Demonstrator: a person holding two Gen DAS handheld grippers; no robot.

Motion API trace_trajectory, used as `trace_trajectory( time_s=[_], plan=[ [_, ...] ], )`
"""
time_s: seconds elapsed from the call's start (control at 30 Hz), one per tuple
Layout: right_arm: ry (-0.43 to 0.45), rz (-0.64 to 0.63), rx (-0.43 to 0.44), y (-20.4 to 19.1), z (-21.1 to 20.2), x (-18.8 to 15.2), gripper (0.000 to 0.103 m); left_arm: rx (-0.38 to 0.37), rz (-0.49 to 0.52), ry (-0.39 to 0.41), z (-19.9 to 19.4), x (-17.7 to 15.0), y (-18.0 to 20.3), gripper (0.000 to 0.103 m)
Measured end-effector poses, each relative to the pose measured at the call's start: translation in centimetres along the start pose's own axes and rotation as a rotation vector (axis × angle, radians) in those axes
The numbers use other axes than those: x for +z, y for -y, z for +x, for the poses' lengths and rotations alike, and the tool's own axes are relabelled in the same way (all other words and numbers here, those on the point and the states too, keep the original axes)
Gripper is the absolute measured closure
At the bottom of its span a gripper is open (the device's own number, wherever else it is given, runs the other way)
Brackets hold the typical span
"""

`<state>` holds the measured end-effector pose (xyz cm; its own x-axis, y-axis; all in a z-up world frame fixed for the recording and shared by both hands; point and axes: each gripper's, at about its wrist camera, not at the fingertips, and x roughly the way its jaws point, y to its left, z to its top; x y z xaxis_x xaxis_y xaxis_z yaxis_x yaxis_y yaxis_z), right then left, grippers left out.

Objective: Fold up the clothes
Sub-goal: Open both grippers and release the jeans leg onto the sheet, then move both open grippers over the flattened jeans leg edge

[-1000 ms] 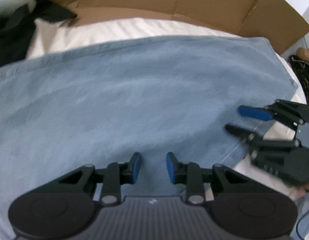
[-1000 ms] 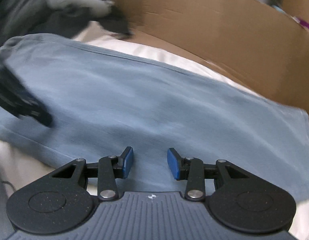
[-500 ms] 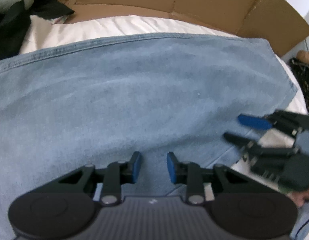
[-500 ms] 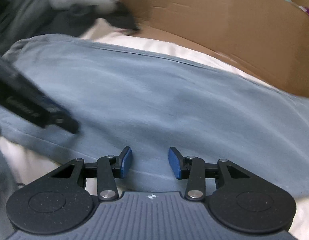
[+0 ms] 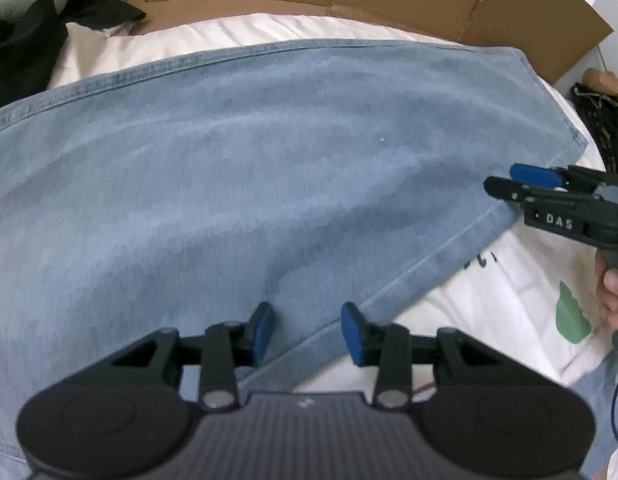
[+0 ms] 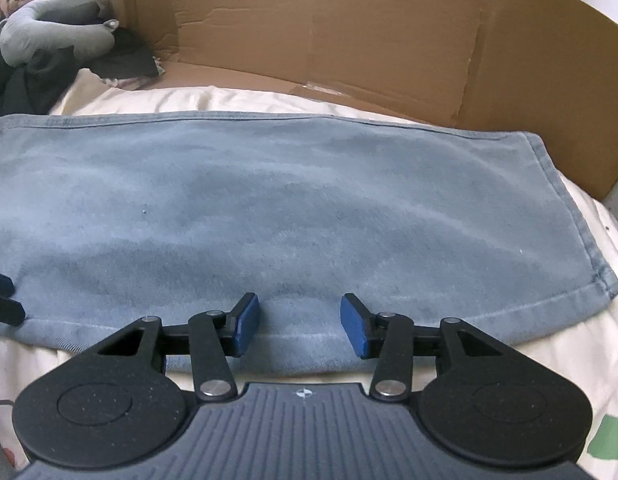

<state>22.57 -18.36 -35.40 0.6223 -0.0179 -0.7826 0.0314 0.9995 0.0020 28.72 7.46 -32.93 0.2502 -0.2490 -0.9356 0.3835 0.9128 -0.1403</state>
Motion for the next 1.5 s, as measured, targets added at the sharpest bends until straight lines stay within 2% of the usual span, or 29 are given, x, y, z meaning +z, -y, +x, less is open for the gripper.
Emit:
trace_trajectory(
  time_s=[0.23, 0.4, 0.5, 0.6, 0.7, 0.87, 1.3, 1.37, 1.5],
  plan=[
    [-0.020, -0.012, 0.028, 0.6, -0.2, 0.0, 0.051, -0.027, -0.032, -0.042, -0.9, 0.4, -0.3, 0.064],
    [-0.031, 0.107, 0.023, 1.2, -0.7, 1.4, 0.053, -0.042, -0.087, 0.014, -2.5, 2.1, -1.7, 0.064],
    [0.000, 0.140, 0.030, 1.8, -0.9, 2.0, 0.053, -0.006, -0.138, 0.054, -2.9, 3.8, -3.7, 0.064],
    [-0.011, 0.150, 0.014, 2.1, -0.2, 2.1, 0.053, 0.048, -0.190, 0.087, -2.7, 5.1, -5.6, 0.064],
    [-0.025, 0.144, 0.003, 2.2, 0.6, 1.9, 0.053, 0.099, -0.232, 0.089, -1.5, 6.0, -7.1, 0.064],
    [-0.027, 0.115, -0.004, 1.9, 1.2, 1.7, 0.053, 0.152, -0.241, 0.073, 0.7, 7.0, -8.7, 0.064],
    [-0.011, 0.079, 0.025, 2.8, 1.0, 1.2, 0.053, 0.175, -0.266, 0.183, 1.9, 9.4, -11.9, 0.065],
    [-0.011, 0.073, 0.023, 2.7, 1.0, 1.3, 0.053, 0.198, -0.247, 0.190, 2.4, 9.9, -12.2, 0.069],
    [-0.010, 0.079, 0.014, 2.8, 1.3, 1.8, 0.053, 0.230, -0.242, 0.224, 2.6, 10.5, -12.7, 0.069]
  ],
)
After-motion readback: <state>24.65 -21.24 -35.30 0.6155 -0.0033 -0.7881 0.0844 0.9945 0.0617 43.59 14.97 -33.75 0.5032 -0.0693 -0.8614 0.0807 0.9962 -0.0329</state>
